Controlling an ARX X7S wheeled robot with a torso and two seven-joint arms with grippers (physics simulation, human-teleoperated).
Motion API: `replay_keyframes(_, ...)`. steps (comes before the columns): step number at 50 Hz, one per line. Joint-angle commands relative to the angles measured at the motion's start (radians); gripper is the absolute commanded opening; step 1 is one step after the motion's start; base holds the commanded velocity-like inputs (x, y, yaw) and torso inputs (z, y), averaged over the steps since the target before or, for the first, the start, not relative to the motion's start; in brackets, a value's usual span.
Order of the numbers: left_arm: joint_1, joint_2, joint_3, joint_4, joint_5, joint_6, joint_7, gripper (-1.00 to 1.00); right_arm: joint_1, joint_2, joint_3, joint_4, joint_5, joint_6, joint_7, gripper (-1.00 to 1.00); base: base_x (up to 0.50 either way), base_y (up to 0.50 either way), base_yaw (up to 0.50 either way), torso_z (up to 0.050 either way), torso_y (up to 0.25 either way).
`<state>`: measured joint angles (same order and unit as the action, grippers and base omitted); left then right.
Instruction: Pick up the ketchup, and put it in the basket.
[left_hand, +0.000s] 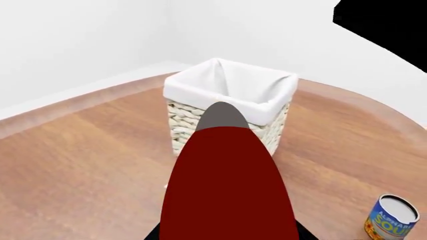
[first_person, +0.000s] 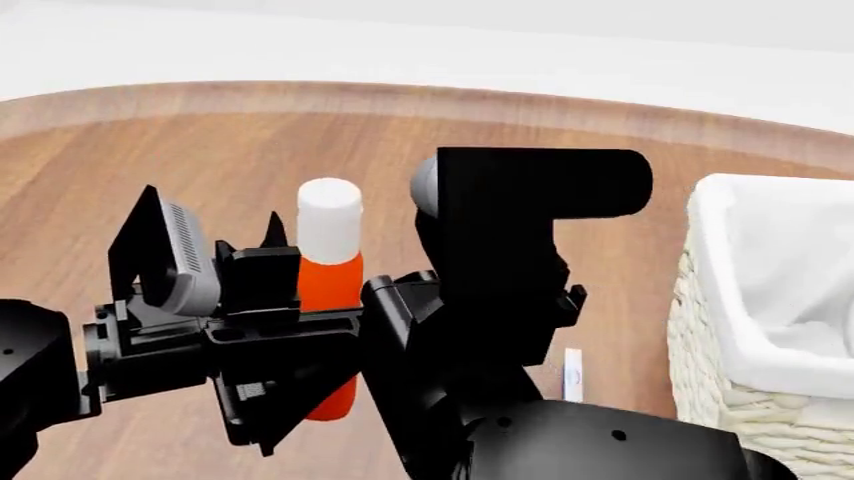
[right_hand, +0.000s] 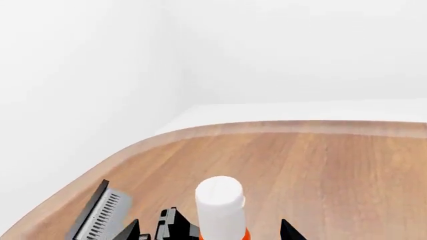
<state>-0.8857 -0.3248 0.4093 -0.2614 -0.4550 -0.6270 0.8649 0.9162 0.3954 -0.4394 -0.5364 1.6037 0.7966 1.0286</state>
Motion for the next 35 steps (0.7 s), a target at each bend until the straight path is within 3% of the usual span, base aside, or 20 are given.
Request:
replay_keyframes(1,0.002,0.012,-0.027,0.004,-0.023,-0.002,0.032,-1.0,0.003,-0.031,0.004,0.075,-0.05,-0.017,-0.08,1.0,0.0,0.0,0.0,0.0,0.0)
replay_keyframes(35,0.009,0.004,-0.003,0.027,-0.031,-0.009,0.029,-1.0,0.008,-0.037,-0.061,0.193,-0.133,-0.006,-0.17,1.0,0.0,0.0,0.0,0.0,0.0)
